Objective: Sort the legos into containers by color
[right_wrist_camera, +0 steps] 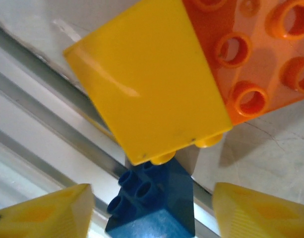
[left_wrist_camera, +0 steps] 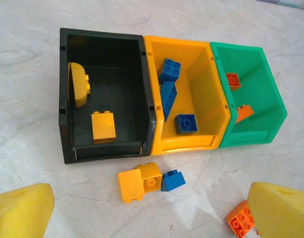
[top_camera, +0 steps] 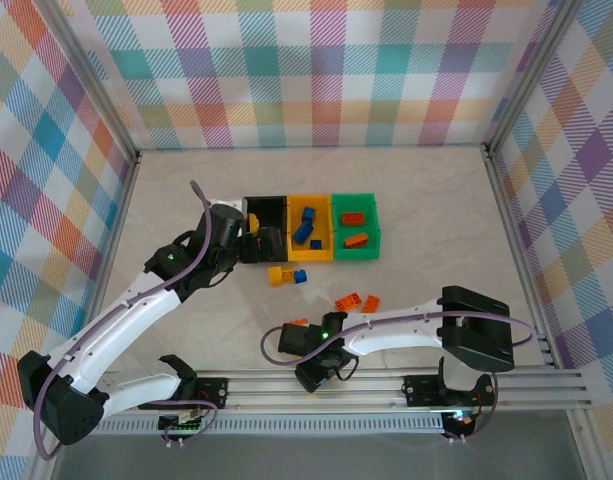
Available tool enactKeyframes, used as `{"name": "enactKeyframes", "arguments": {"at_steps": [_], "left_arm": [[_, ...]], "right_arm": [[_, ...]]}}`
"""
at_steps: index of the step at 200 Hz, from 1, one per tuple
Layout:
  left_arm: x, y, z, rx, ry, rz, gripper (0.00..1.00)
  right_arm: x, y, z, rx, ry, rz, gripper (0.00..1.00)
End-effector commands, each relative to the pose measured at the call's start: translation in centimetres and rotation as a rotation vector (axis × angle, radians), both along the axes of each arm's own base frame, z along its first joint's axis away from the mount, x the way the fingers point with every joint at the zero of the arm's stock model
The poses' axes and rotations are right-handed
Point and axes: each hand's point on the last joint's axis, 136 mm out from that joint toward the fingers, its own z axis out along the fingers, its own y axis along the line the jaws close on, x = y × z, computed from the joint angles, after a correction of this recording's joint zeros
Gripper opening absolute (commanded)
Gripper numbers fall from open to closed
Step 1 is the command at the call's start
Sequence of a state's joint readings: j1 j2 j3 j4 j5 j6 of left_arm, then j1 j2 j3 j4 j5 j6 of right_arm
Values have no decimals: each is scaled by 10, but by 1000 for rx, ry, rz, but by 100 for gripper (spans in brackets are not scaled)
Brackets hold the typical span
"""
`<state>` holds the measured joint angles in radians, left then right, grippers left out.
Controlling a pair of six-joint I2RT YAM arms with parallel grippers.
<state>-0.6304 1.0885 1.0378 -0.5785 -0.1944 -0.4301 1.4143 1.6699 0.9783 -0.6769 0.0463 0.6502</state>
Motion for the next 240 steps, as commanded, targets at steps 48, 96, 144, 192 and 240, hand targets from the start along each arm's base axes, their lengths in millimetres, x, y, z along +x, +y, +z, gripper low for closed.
{"name": "enactKeyframes", "arguments": {"at_steps": [48,96,144,192,240], "left_arm": [[-9,11,6,25,-14,11,100],[-15,14,10,6,-24,8,100],[-26,20,5,-32,-27,16,100],[-39,16,-31,-75,53,1,100],[-56,-8,-63,-117,139,-91,99]], "right_arm": [[8,-9,2,-35,-51,-22,38],[28,-13,31,47,-142,-61,31],[102,-18,93,222,-260,-188,30],[232,9,147,433,-350,-346,29],[323,31,127,424,-327,-453,32]]}}
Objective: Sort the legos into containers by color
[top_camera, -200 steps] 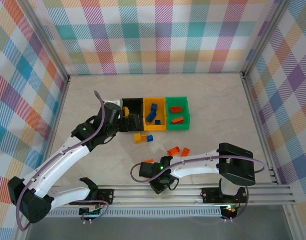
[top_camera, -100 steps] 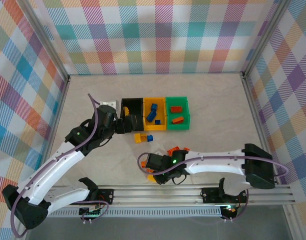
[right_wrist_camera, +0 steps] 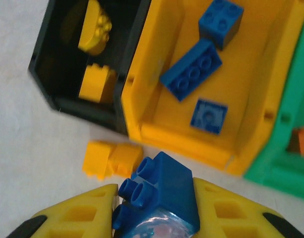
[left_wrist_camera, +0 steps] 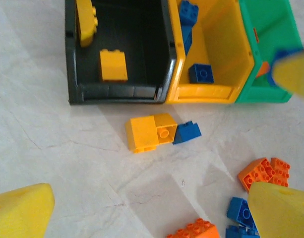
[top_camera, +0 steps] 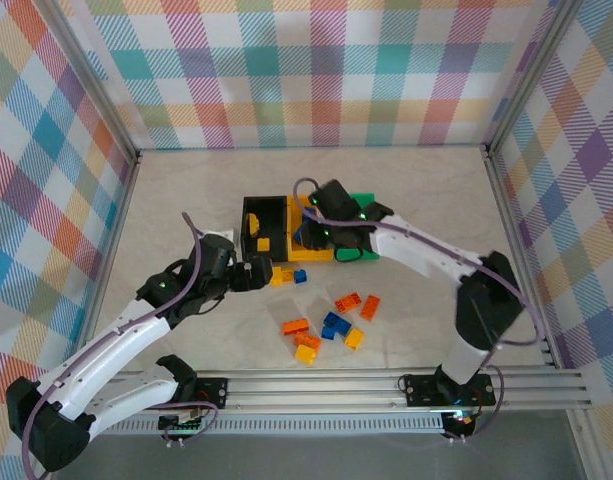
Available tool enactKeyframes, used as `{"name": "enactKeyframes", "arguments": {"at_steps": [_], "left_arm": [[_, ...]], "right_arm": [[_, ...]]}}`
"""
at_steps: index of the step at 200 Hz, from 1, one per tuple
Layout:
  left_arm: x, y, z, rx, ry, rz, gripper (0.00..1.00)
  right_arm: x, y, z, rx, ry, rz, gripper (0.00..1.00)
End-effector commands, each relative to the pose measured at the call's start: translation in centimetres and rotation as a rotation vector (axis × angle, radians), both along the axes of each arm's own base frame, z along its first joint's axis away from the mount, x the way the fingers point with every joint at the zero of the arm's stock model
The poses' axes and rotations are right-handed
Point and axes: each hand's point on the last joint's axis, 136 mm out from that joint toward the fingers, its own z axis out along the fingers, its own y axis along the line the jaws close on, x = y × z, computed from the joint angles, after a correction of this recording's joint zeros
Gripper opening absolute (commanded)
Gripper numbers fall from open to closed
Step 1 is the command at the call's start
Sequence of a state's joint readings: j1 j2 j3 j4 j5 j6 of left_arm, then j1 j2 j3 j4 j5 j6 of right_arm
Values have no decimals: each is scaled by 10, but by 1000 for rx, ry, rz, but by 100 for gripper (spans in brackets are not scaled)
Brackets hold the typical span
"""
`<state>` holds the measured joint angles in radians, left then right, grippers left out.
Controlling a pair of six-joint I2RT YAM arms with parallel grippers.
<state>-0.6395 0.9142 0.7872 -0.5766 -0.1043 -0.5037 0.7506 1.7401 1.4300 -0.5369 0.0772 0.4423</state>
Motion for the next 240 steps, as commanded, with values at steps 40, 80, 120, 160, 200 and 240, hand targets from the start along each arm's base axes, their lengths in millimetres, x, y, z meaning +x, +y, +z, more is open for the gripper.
{"name": "enactKeyframes", "arguments": {"at_steps": [40,80,120,160,200,240], "left_arm": [[-30,-47,-27,23,61,-172,98],[-65,-73,-53,164,117,-325,97],[-97,-101,-67,238,143,-458,94],[-131,-130,-96,336,211,-585,87],[-150,-132,-124,434,270,-628,81],[-154,-126,-141,508,287,-629,68]], "right_arm": [[61,8,-26,-19,38,-73,39],[67,15,-10,36,17,-62,81],[46,0,14,93,-25,-67,89],[22,-25,24,97,-57,-87,91],[7,-47,36,118,-91,-114,92],[1,-64,48,151,-115,-143,93]]}}
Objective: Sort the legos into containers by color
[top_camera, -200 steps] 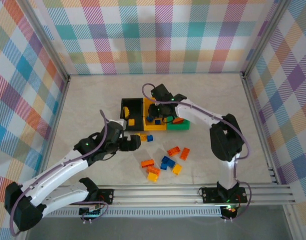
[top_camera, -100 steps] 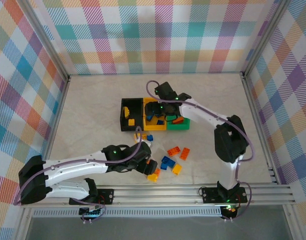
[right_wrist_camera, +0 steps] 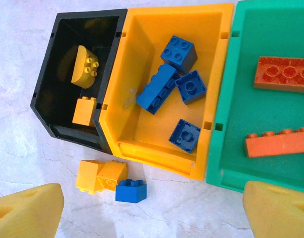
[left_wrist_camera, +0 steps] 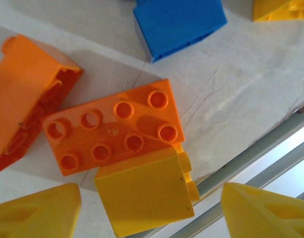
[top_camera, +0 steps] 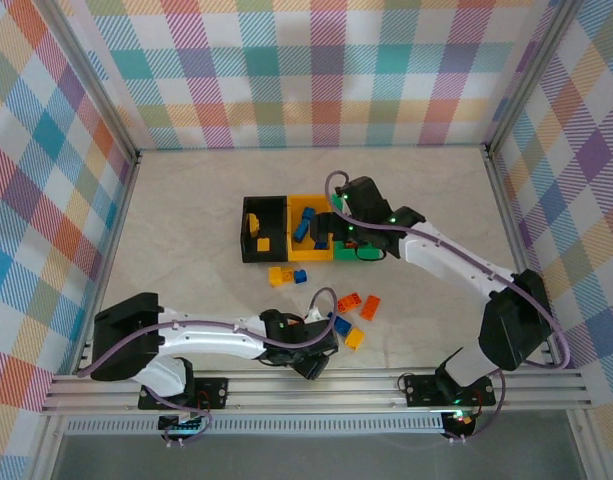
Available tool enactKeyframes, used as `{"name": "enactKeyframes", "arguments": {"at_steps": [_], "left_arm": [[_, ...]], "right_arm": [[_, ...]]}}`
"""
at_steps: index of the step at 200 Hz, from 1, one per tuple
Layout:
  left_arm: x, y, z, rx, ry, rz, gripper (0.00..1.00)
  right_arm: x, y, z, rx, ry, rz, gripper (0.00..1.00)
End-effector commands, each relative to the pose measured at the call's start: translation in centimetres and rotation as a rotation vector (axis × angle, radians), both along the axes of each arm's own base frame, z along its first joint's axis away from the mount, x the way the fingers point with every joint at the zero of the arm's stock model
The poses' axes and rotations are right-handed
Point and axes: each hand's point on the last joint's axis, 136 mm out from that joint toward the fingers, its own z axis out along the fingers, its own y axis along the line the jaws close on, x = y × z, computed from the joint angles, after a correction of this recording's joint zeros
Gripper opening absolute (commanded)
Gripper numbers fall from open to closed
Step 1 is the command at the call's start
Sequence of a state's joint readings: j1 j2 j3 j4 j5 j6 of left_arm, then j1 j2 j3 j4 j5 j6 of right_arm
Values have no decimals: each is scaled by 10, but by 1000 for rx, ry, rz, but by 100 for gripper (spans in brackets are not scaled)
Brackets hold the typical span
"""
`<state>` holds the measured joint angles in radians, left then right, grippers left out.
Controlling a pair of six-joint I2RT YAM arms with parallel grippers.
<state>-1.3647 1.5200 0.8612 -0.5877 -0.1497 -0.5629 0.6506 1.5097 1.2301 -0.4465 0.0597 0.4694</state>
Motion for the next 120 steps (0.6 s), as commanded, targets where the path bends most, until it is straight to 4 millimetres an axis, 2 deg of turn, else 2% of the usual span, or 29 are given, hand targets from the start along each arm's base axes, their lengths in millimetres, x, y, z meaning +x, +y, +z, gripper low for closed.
{"name": "enactKeyframes", "arguments": {"at_steps": [1,33,65,120], "left_arm": [[-2,4,-1,43,-11,-3,68],[1,11,-9,80,-28,-3,64],[2,15,-18,117,-43,-9,63],[6,17,-7,99,-72,0,47]], "right_arm": [[2,-9,18,50,-45,-35,93],[0,-18,24,62,-56,-49,94],[0,-23,20,61,-46,-63,94],[0,-28,16,65,-36,-76,93]]}}
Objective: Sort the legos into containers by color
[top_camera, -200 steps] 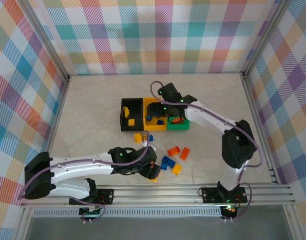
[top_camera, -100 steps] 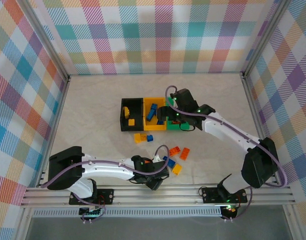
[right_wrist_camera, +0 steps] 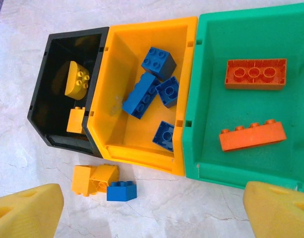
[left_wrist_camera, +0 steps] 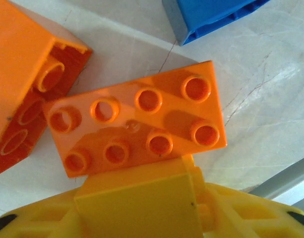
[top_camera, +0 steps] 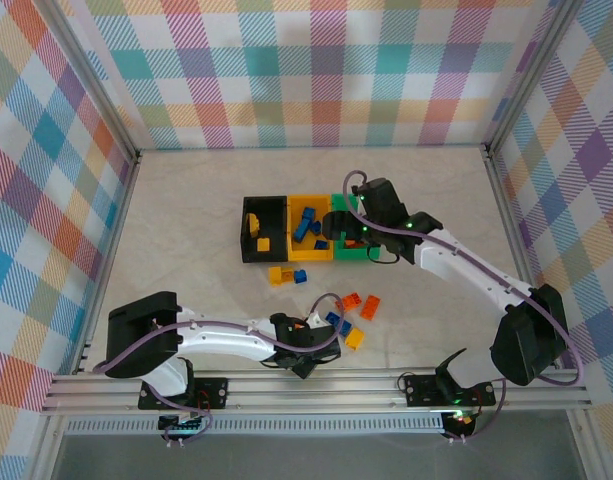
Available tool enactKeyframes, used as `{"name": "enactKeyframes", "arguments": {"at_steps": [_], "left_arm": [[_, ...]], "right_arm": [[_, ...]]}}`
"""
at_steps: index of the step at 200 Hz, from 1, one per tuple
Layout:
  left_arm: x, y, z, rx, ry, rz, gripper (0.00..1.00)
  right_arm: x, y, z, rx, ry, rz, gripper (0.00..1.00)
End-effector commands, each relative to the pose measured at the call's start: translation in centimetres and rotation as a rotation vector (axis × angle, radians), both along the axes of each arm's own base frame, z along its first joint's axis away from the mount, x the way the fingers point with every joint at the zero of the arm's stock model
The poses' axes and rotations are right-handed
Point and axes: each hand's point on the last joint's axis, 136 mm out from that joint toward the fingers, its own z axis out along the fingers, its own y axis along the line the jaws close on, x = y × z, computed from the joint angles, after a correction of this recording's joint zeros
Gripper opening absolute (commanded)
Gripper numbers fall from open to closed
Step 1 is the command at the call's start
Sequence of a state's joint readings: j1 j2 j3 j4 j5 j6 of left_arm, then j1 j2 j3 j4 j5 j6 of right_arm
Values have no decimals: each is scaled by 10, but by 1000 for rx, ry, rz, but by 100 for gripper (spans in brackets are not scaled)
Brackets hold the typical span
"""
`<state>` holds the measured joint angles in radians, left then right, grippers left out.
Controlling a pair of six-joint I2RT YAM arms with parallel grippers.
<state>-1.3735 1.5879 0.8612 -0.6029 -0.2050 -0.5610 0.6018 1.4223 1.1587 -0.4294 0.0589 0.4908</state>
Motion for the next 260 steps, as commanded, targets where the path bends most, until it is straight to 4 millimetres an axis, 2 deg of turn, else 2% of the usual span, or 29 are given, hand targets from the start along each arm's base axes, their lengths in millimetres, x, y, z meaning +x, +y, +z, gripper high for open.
{"name": "enactKeyframes", "arguments": {"at_steps": [1,43,83,126,163,193,216,236,260], "left_arm": [[2,6,11,6,-36,-2,47],[11,15,36,-28,-107,35,45],[41,34,71,-93,-200,132,42],[105,49,125,-283,-290,308,41],[185,67,158,-390,-368,500,42],[243,69,162,-373,-403,596,39],[282,74,153,-322,-410,651,39],[308,83,143,-302,-400,702,38],[328,89,129,-292,-373,741,41]], "right_arm": [[2,-2,9,34,-19,-14,93],[2,-6,8,43,-13,-24,93],[-3,-16,1,60,1,-49,93],[-14,-21,-5,81,14,-57,93],[-22,-24,-12,89,31,-51,93],[-28,-25,-17,82,45,-43,93],[-32,-28,-18,85,43,-42,93],[-37,-30,-19,82,47,-36,93],[-43,-33,-20,82,43,-33,93]]}}
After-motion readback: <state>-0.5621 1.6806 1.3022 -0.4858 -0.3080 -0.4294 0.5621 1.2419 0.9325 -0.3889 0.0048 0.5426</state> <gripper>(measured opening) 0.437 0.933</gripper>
